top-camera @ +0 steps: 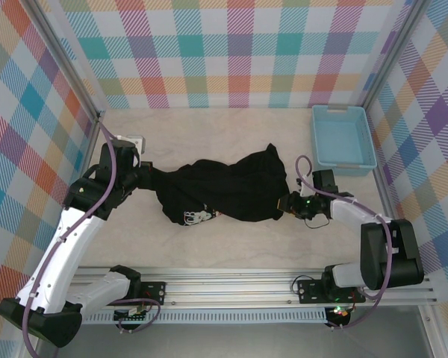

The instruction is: Fold the inside-out t-shirt

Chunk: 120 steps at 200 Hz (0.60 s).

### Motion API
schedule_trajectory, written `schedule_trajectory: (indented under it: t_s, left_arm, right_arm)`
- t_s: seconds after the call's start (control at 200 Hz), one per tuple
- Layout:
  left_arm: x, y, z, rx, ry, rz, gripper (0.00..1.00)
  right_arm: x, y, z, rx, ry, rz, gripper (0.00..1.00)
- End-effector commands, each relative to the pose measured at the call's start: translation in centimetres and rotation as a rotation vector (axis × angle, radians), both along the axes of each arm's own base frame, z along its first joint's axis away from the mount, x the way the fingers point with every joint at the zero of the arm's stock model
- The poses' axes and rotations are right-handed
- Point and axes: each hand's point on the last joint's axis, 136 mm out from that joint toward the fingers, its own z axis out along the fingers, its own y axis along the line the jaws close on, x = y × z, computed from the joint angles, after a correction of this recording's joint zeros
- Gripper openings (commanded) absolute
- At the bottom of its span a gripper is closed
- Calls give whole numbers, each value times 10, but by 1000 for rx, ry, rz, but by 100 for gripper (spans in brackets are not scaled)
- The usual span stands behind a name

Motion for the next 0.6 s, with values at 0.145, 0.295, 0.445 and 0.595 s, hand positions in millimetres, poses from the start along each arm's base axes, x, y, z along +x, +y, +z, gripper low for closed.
schedule_trajectory:
  t_s: [0.145,0.295,0.445,0.595]
  left_arm:
    - [5,0,8,-30,-38,10,0]
    - [4,1,8,-29,-39,11,0]
    - [5,0,9,-31,-39,10,0]
    - [5,-2,11,-39,-43,1,0]
  right_arm:
    - [-1,-11,17,-131,-118,5,43]
    - [0,-4,43,-321,-274,46,47]
    - [-3,15,65,-596,-422,219,47]
    - [-6,26,58,-757,-485,491,49]
